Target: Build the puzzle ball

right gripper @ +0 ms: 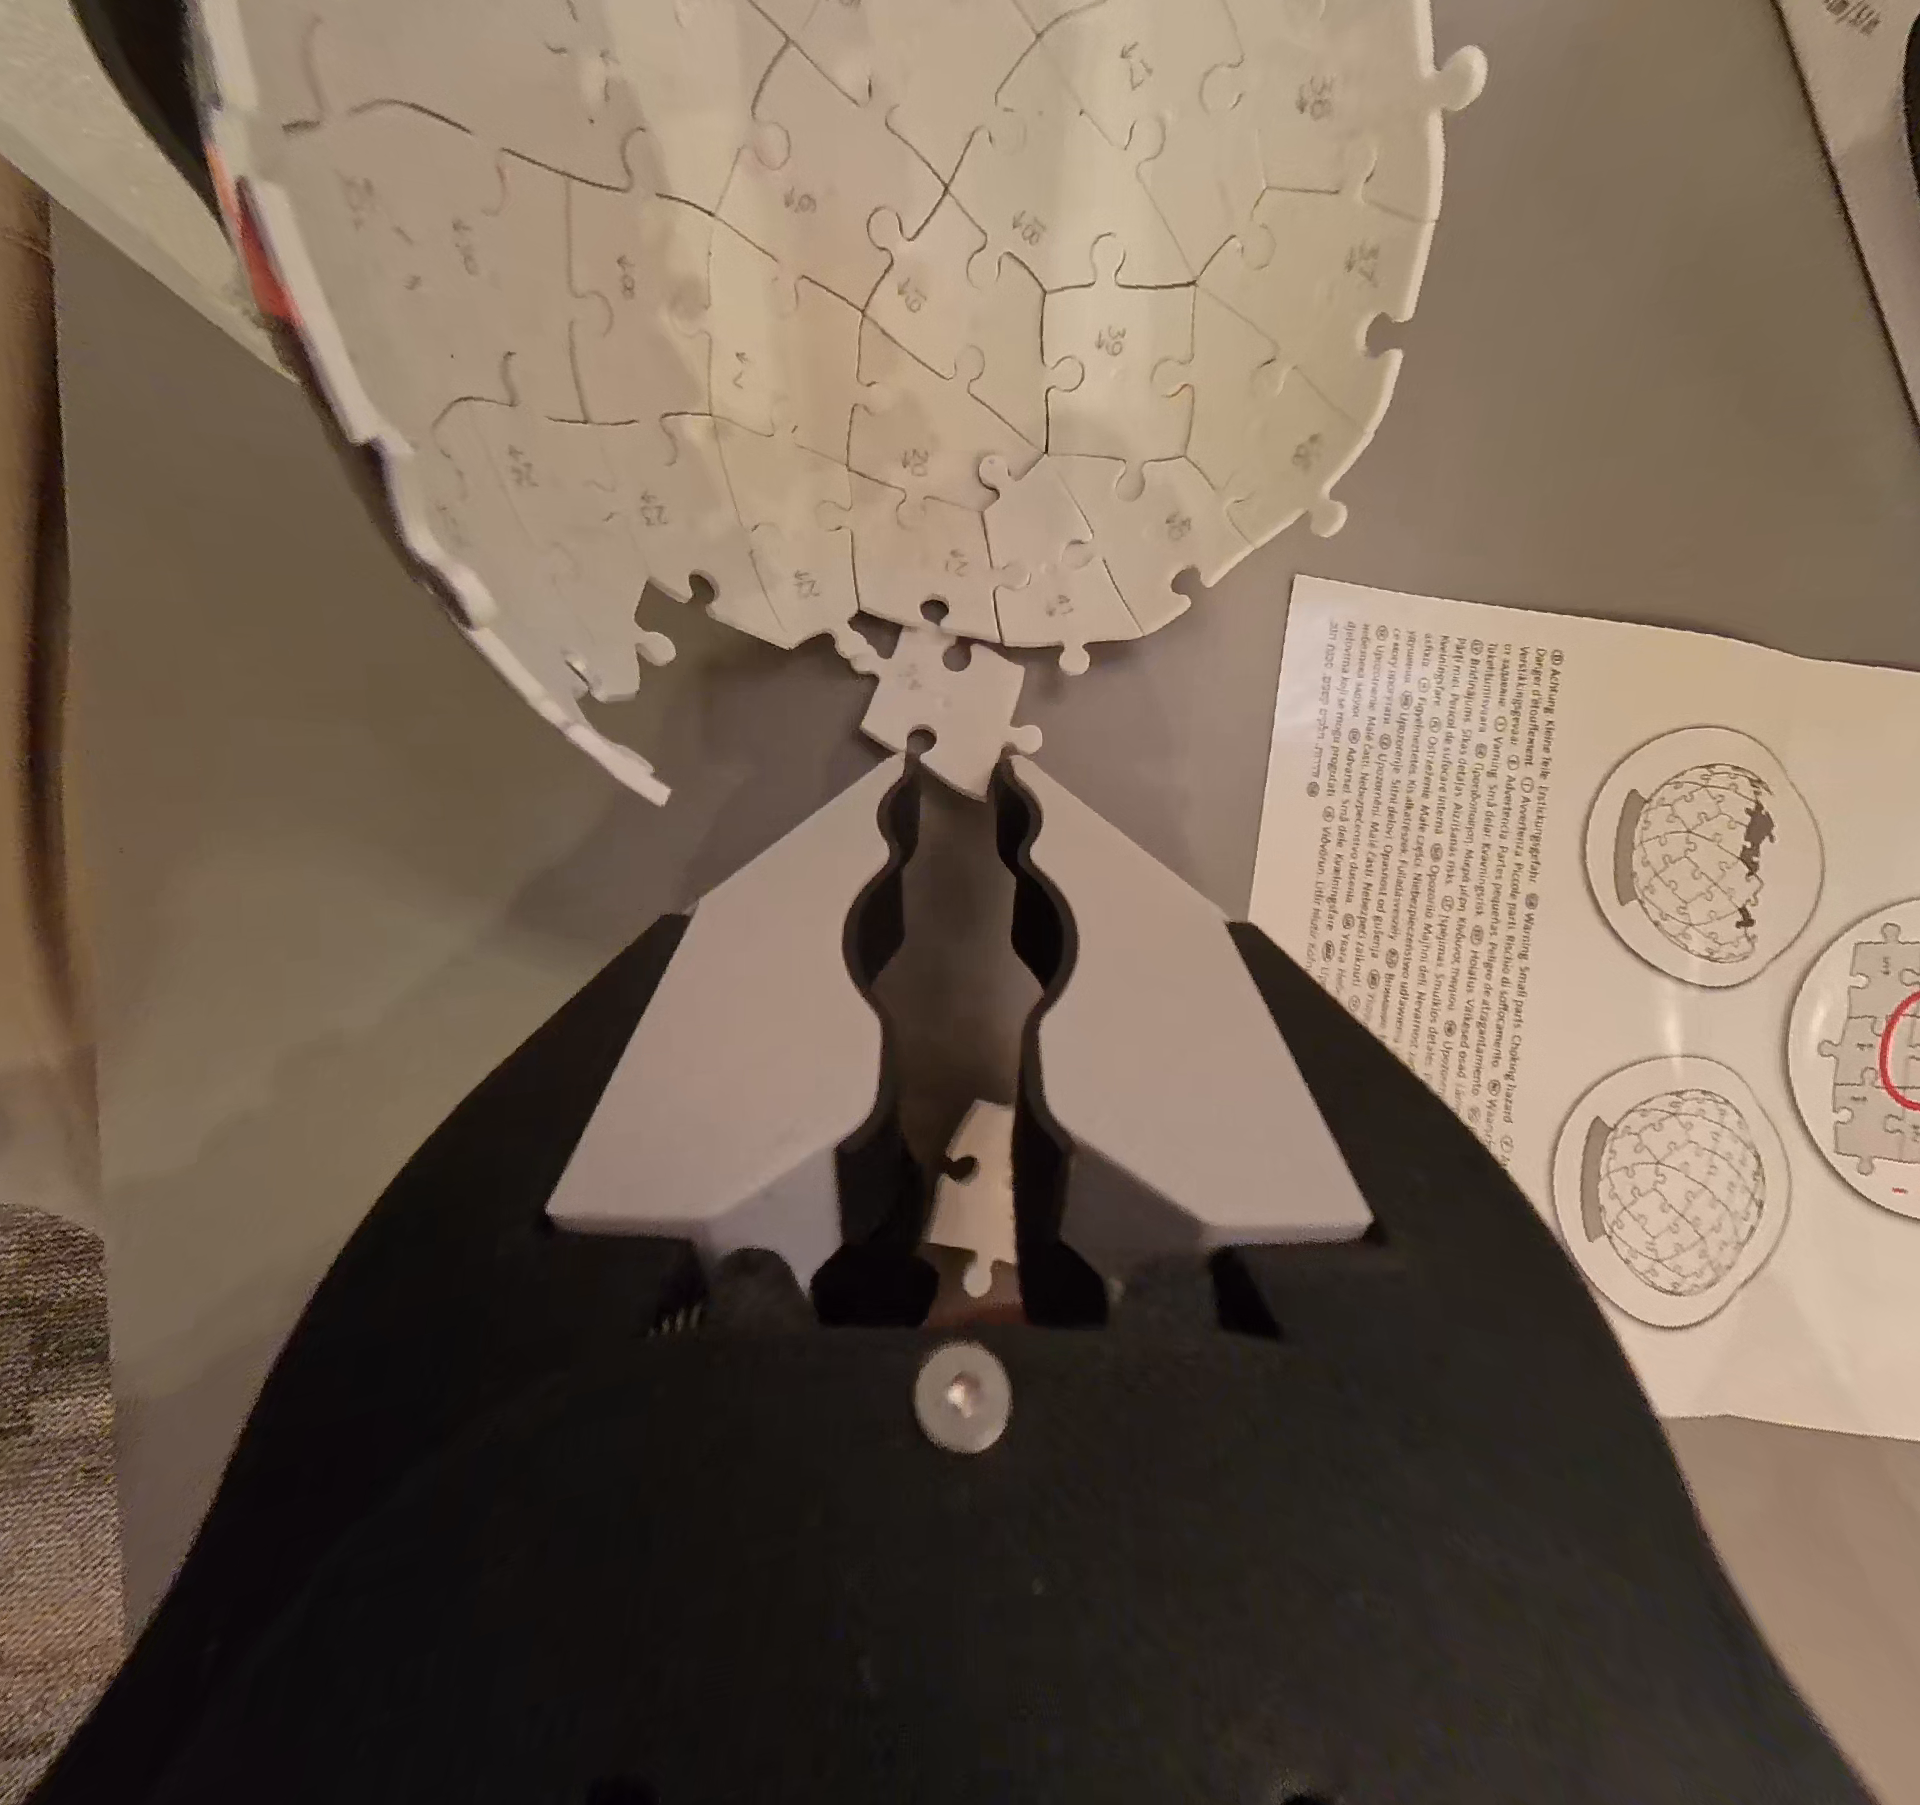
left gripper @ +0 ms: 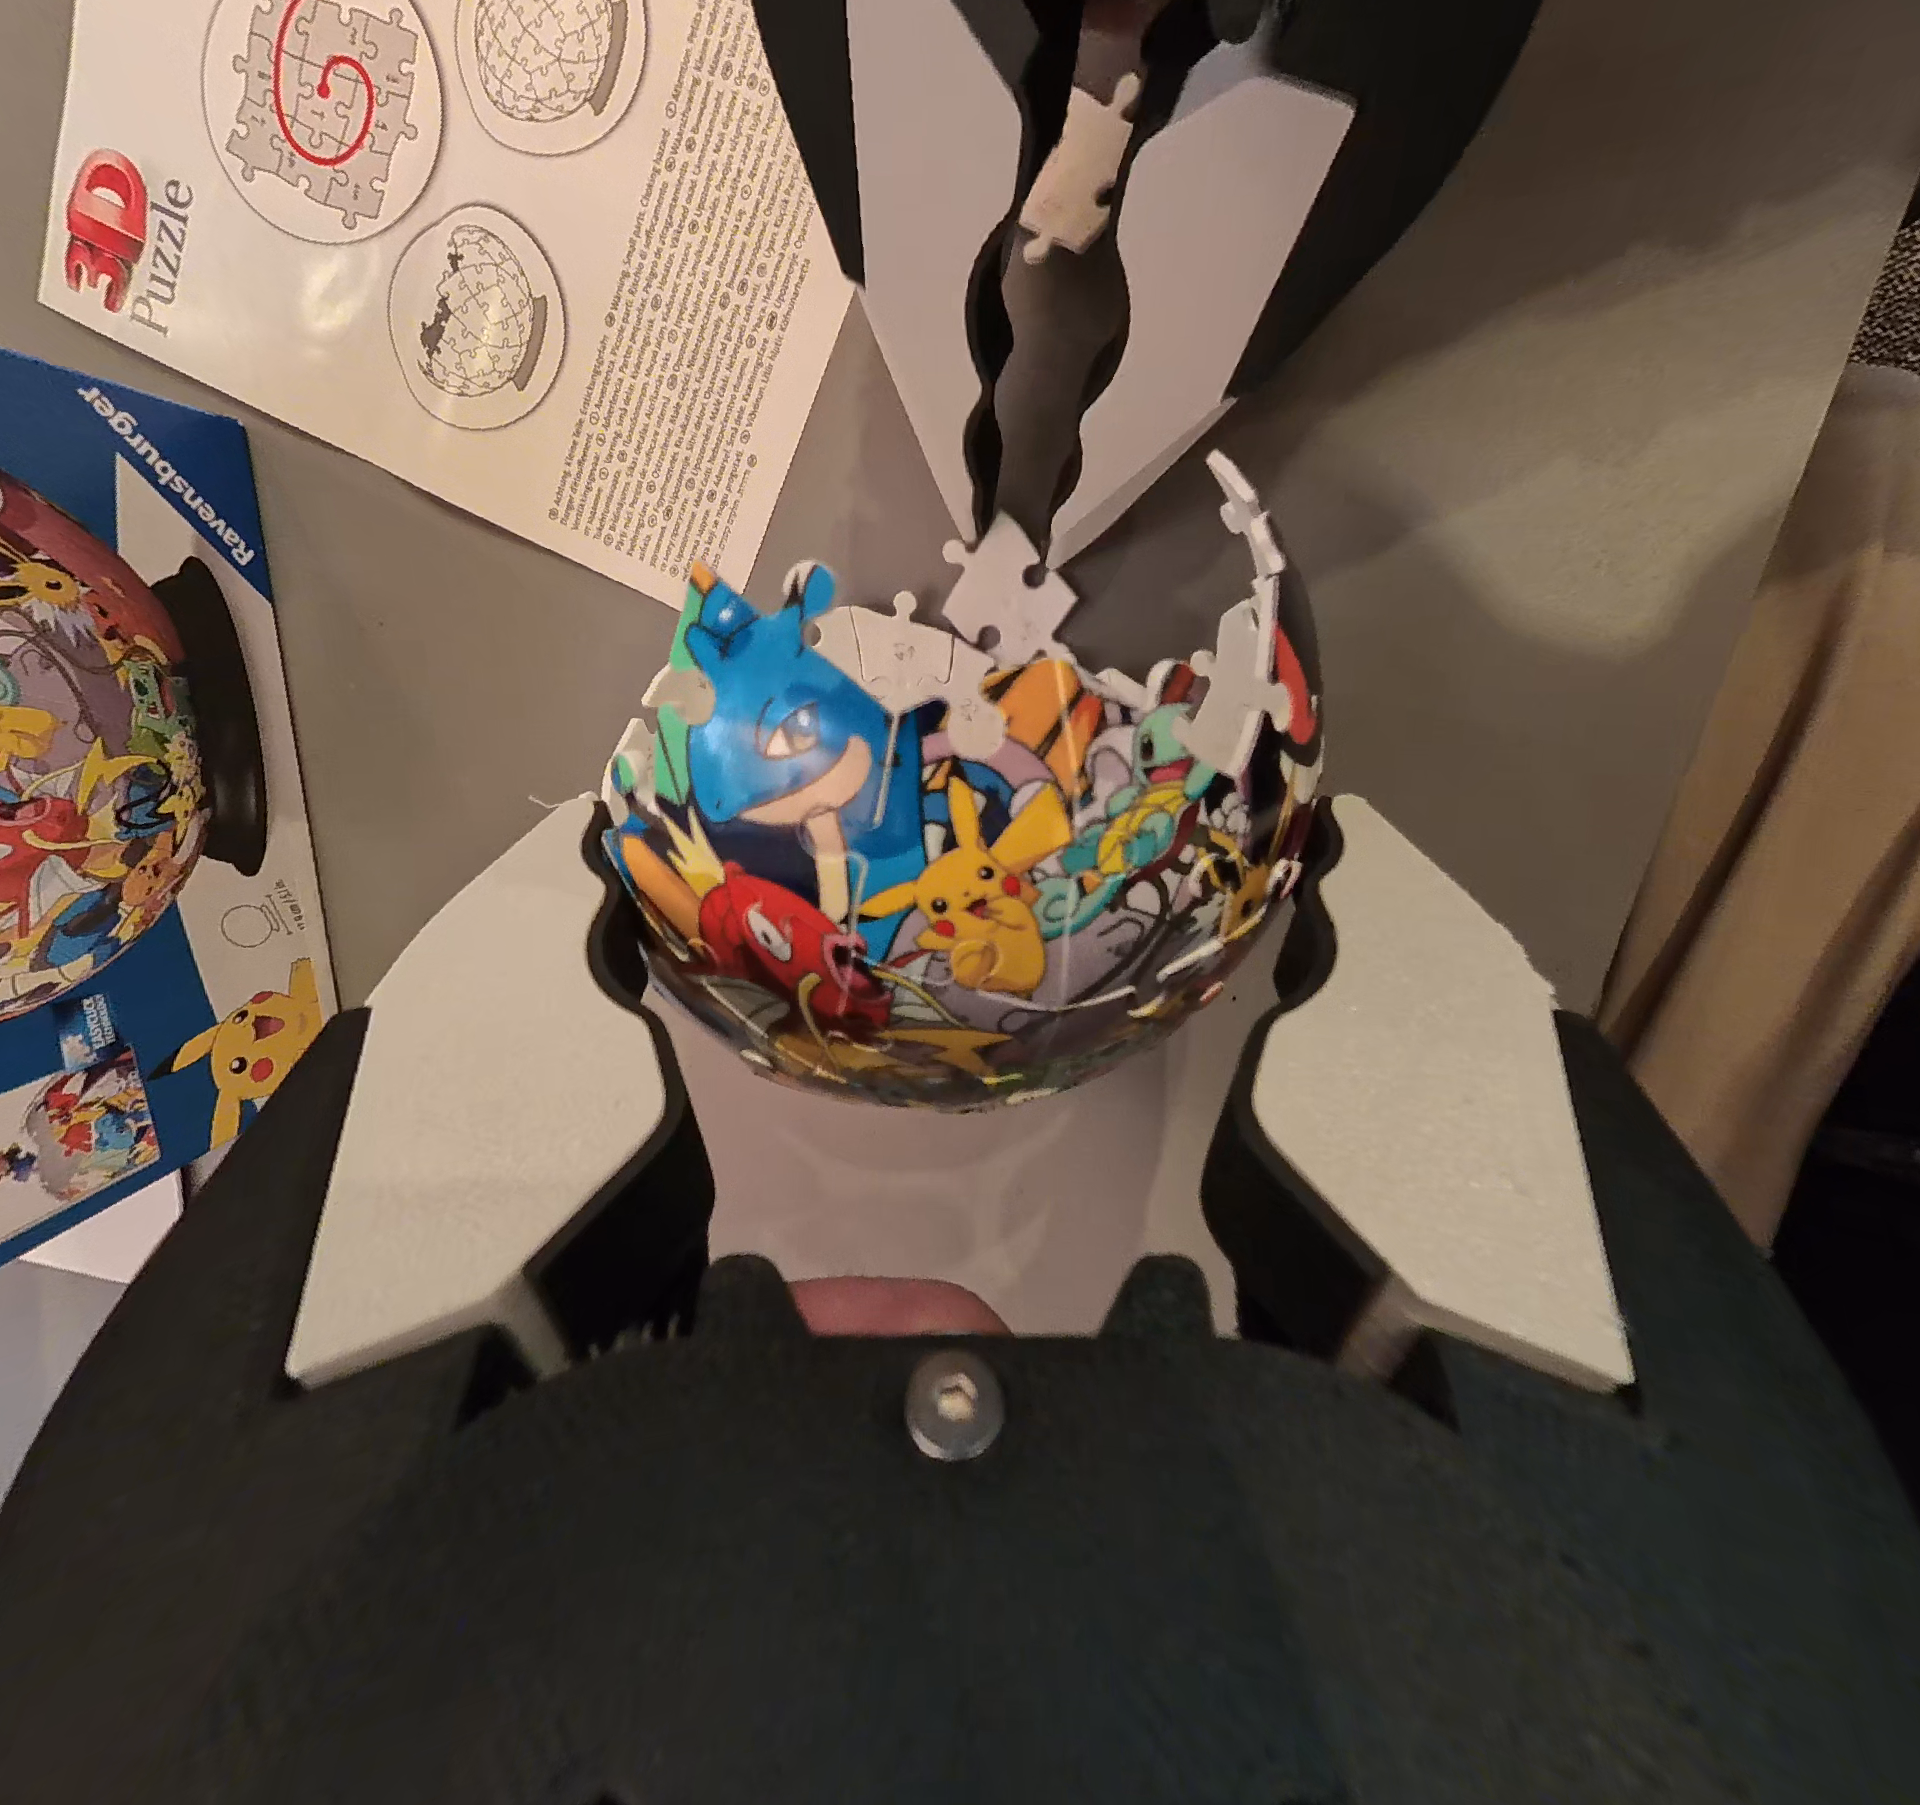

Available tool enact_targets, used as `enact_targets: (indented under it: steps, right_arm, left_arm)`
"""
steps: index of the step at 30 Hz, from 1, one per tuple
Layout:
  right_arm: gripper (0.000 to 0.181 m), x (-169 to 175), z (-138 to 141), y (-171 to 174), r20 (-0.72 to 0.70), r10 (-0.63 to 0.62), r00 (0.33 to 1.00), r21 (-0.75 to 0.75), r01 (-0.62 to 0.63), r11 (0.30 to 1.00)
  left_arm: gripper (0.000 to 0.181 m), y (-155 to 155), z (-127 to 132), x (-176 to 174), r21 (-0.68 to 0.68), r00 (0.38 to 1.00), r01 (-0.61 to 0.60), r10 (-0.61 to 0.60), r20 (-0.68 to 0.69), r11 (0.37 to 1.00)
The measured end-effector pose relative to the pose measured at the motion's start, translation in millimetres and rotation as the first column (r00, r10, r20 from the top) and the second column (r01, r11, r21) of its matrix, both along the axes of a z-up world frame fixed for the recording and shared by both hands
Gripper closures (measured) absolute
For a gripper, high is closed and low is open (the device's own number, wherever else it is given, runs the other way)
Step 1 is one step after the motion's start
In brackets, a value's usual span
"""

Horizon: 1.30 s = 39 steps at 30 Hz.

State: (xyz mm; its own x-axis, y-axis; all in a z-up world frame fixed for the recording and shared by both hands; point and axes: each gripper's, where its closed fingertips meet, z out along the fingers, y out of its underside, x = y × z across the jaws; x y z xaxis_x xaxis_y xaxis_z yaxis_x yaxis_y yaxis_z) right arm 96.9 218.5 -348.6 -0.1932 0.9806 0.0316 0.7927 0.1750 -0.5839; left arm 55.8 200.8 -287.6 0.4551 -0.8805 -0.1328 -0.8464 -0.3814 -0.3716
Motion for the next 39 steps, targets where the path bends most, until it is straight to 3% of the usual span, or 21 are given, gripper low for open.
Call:
enact_targets:
  steps: [14,39]
  right_arm:
    - [0.174,5,6,16,0.014,0.004,1.000,0.055,-0.005,0.999]
    - [0.176,6,4,19,0.046,0.327,0.944,-0.043,-0.326,0.945]
  left_arm:
    - [0.062,1,0,0,-0.008,1.000,0.007,-0.007,-0.001,1.000]
    - [0.061,4,0,4,-0.047,0.992,0.101,-0.104,-0.069,0.994]
